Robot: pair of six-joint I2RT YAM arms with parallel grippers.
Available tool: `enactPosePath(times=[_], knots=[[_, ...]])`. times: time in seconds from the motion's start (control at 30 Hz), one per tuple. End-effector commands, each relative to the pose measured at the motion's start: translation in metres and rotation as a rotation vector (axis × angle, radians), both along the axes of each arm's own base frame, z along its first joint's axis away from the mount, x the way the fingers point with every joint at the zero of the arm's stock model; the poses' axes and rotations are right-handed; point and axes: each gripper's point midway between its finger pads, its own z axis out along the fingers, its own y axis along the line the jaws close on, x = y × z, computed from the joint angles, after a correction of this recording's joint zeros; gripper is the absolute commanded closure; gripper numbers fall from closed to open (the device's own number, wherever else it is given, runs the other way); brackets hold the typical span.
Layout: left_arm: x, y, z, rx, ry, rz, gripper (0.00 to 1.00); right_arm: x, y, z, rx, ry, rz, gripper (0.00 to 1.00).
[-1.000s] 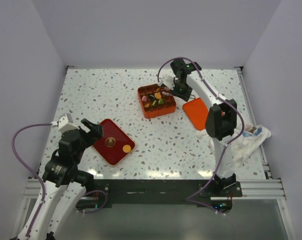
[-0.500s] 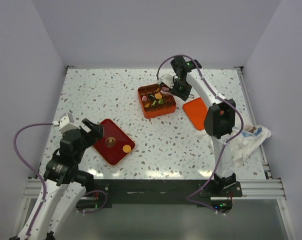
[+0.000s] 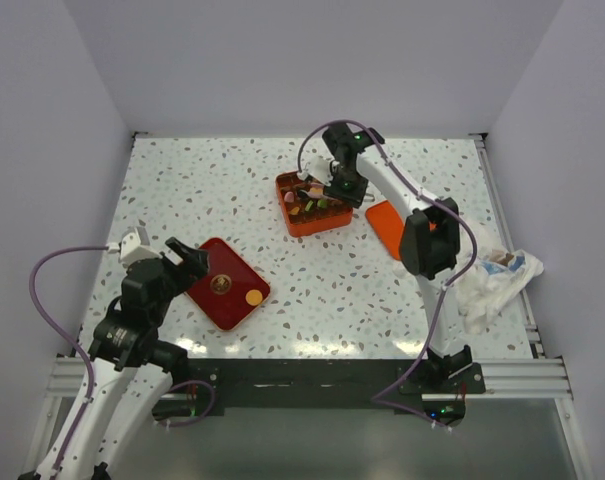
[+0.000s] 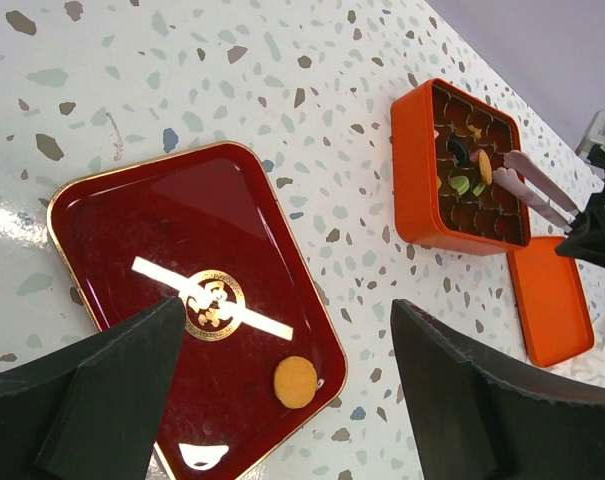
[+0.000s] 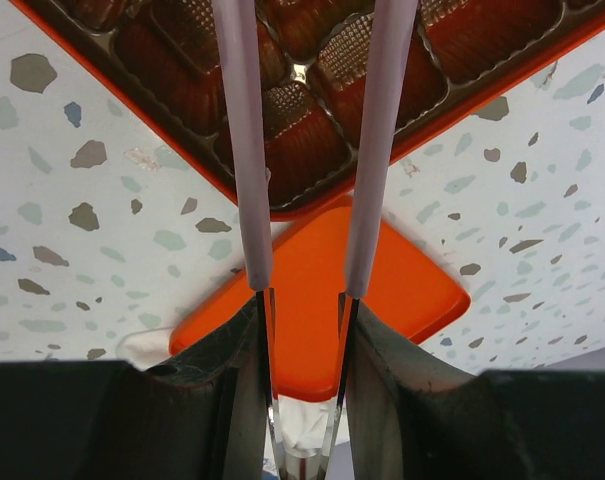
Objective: Pack the cookies
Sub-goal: Place the fake cookies in the packing box.
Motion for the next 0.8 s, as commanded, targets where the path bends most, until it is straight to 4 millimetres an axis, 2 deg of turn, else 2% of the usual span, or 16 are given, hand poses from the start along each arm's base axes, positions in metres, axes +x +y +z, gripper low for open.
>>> enactPosePath(times=[0.0, 0.53, 0.77], knots=[[0.003, -0.002, 0.007, -0.021, -0.032, 0.006, 0.12, 0.011, -0.006, -0.006, -0.040, -0.038, -0.035, 0.66], [0.003, -0.001, 0.007, -0.016, -0.033, 0.007, 0.12, 0.019, -0.006, -0.016, -0.076, -0.065, -0.071, 0.65], [0.003, 0.000, 0.007, -0.017, -0.033, 0.009, 0.12, 0.018, -0.006, -0.011, -0.069, -0.067, -0.071, 0.71]])
